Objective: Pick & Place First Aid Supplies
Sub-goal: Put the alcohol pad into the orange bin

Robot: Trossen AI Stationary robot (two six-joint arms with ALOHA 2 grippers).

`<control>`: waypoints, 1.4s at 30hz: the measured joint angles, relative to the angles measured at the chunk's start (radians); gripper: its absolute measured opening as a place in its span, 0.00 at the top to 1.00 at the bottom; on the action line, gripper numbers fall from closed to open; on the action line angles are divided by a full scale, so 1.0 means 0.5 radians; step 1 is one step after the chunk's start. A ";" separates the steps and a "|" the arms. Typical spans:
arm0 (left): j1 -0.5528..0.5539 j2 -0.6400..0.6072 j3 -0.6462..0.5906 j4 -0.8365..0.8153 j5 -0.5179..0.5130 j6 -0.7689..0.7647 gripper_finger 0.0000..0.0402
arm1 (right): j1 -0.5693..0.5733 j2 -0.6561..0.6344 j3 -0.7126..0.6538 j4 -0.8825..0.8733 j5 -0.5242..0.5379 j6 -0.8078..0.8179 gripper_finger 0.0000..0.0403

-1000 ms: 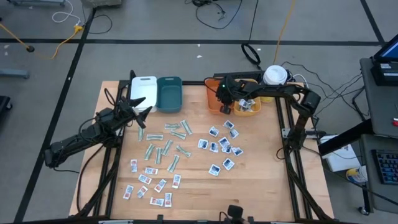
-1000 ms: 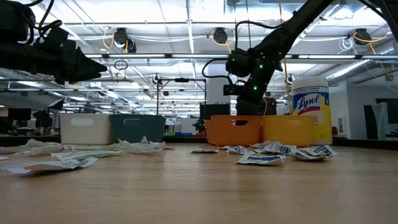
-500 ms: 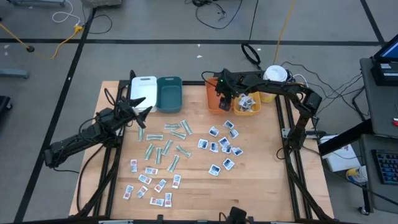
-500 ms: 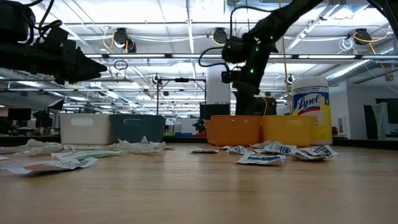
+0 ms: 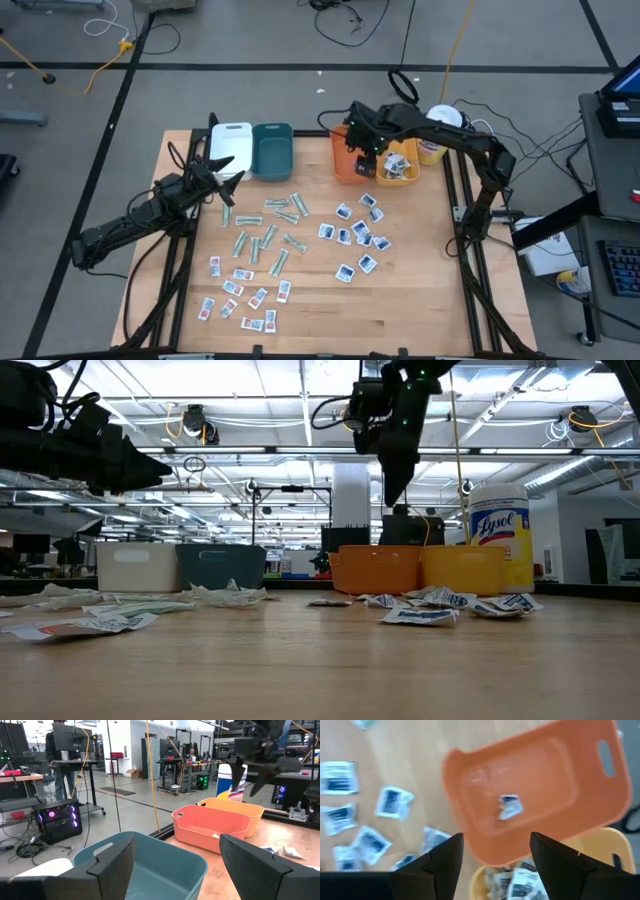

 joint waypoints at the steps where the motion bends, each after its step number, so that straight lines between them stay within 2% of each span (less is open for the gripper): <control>1: 0.000 0.000 0.001 0.000 0.000 0.000 0.26 | 0.013 -0.002 0.009 -0.009 -0.034 -0.006 0.45; 7: 0.000 0.000 0.000 0.001 0.000 0.000 0.26 | 0.166 0.000 0.011 -0.115 -0.038 0.022 0.45; 14: 0.000 0.000 0.000 0.000 0.000 0.000 0.26 | 0.542 0.000 -0.052 -0.126 -0.039 0.124 0.45; 21: 0.000 0.000 0.000 0.001 0.000 0.000 0.26 | 0.905 0.000 -0.304 -0.149 -0.039 0.426 0.45; 28: 0.000 0.000 0.001 0.001 0.000 0.000 0.26 | 1.172 -0.001 -0.484 -0.139 -0.037 0.829 0.45; 37: 0.000 0.000 0.000 0.001 -0.001 0.000 0.26 | 1.334 -0.001 -0.652 -0.104 -0.021 1.079 0.45; 42: -0.001 0.000 0.000 0.001 -0.001 0.001 0.26 | 1.334 -0.001 -0.657 -0.094 0.084 1.102 0.45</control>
